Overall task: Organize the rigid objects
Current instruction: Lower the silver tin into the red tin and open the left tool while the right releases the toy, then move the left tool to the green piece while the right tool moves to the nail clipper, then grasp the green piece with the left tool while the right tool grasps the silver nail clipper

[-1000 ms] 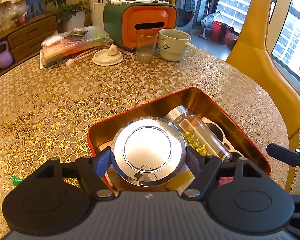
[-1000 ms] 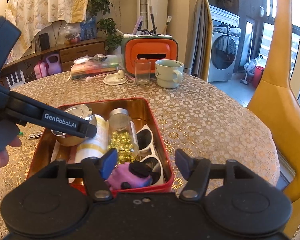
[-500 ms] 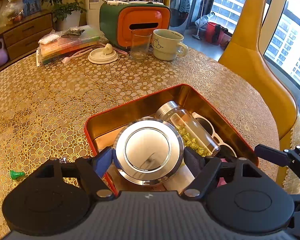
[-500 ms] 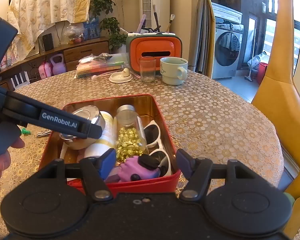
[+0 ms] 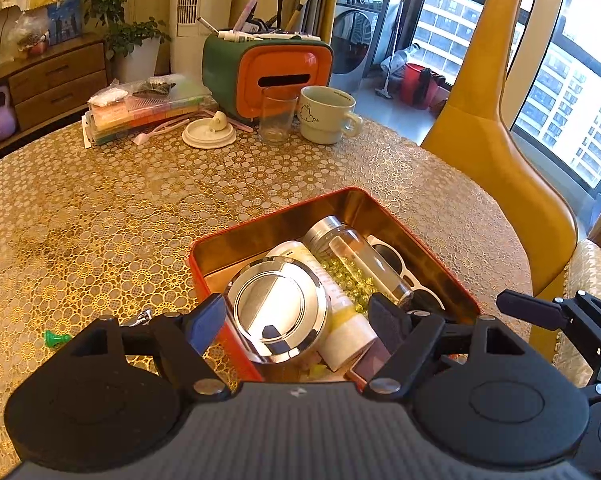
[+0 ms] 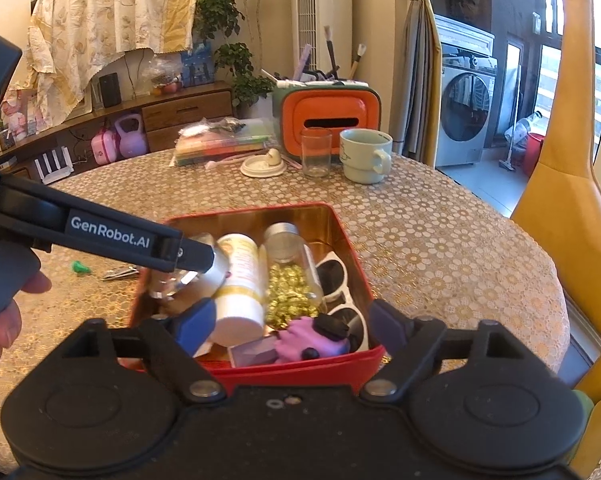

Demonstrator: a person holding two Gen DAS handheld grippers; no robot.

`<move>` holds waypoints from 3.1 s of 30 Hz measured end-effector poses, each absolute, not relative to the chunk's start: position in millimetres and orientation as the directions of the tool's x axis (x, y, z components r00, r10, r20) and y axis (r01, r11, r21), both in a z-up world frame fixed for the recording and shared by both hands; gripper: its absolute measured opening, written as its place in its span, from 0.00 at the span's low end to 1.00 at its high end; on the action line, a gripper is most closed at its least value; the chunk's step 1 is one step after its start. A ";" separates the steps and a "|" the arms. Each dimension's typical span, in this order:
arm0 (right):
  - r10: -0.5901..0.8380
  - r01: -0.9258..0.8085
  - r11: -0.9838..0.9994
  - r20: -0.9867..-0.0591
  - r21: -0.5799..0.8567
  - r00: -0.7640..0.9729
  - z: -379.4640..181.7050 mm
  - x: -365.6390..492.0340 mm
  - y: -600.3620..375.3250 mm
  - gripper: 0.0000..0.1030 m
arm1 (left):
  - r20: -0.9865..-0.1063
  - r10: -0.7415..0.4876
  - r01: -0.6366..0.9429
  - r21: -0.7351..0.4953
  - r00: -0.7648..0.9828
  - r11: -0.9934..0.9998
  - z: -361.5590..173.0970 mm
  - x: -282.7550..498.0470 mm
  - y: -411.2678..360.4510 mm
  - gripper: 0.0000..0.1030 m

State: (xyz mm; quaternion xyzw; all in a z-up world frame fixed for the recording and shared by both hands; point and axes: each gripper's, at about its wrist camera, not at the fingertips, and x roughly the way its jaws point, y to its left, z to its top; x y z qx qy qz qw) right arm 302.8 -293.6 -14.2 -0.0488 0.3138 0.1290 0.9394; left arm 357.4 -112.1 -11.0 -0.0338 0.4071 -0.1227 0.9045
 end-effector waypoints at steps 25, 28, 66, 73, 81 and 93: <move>0.344 -0.429 0.903 -0.581 -0.010 0.738 16.6 255.8 -217.8 1.00 | -0.697 -0.088 0.035 -0.090 0.711 0.995 8.1 294.0 4.7 1.00; 0.361 -0.442 0.897 -0.581 0.001 0.730 21.1 261.7 -206.0 1.00 | -0.708 -0.066 -0.006 -0.099 0.703 0.995 0.7 294.9 25.7 1.00; 0.309 -0.341 0.929 -0.813 0.147 0.494 -47.8 396.5 -69.4 0.69 | -0.689 -0.020 -0.065 -0.098 0.724 0.993 -93.2 339.1 76.9 0.99; 0.280 -0.331 0.935 -0.838 0.128 0.469 -64.5 408.3 -66.4 0.64 | -0.680 -0.040 -0.034 -0.095 0.732 0.995 -102.1 344.8 74.8 0.99; 0.230 -0.335 0.939 -0.854 0.070 0.466 -75.3 418.5 -60.5 0.64 | -0.676 -0.051 0.003 -0.072 0.735 0.997 -107.7 351.7 69.5 0.83; 0.195 -0.357 0.934 -0.850 0.008 0.490 -77.7 420.5 -65.2 0.25 | -0.653 -0.029 0.033 -0.006 0.757 0.999 -112.0 357.5 63.6 0.45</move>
